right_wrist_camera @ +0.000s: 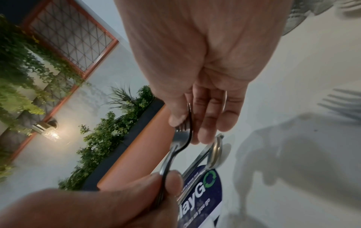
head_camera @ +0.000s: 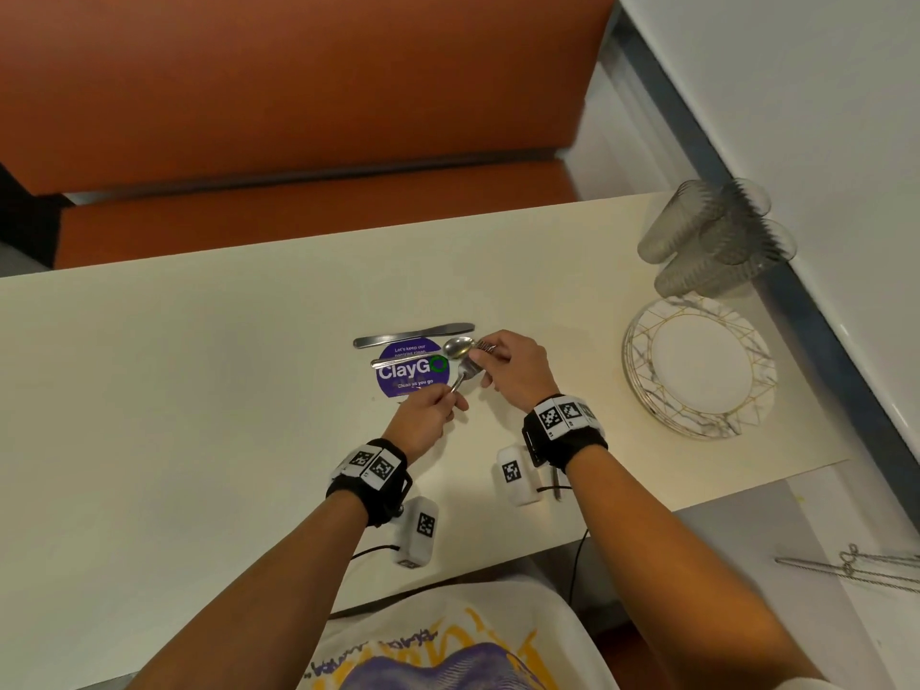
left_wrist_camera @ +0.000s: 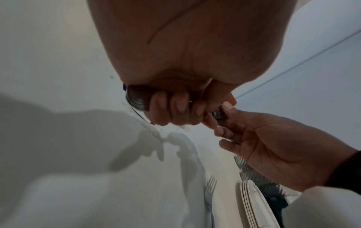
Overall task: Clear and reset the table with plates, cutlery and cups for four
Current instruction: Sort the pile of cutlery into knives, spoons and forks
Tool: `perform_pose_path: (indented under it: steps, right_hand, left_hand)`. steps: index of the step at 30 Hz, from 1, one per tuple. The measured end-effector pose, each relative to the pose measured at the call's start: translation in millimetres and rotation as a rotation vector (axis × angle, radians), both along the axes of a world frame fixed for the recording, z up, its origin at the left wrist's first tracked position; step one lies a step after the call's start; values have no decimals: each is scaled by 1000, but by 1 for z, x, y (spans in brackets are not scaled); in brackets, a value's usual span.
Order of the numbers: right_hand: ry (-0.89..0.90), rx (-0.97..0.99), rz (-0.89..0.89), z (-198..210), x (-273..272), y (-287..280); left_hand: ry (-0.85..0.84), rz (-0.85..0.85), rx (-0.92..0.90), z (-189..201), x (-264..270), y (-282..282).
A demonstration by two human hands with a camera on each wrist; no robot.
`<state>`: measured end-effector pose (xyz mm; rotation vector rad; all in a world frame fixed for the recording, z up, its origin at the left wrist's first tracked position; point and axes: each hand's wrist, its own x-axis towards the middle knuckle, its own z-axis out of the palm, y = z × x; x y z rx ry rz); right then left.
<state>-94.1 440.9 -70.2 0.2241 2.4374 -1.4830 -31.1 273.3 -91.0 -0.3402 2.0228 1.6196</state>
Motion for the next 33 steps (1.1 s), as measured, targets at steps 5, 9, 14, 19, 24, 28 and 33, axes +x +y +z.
perform_pose_path:
  steps: [5,9,14,19,24,28,33]
  right_hand:
    - [-23,63,-155,-13,-3,44]
    - [-92,422,-34,-46,5,82]
    - [-148,509,115,-64,15,96]
    - [-144,346,73,-54,10,102]
    - [-75,180,191,-9,-13,93]
    - [47,141,106,4,-29,75]
    - [143,94,-96,-1,-27,51]
  left_hand:
    - [-6,13,-39,-8,-5,16]
    - [42,2,-88,-11,-5,30]
    - [46,-31,-109,-20,-5,44]
    - [27,5,-151,-22,-11,53]
    - [-48,63,-92,-22,-21,55]
    - [-136,133,67,-7,-23,61]
    - [-169,140,165,2,-20,60]
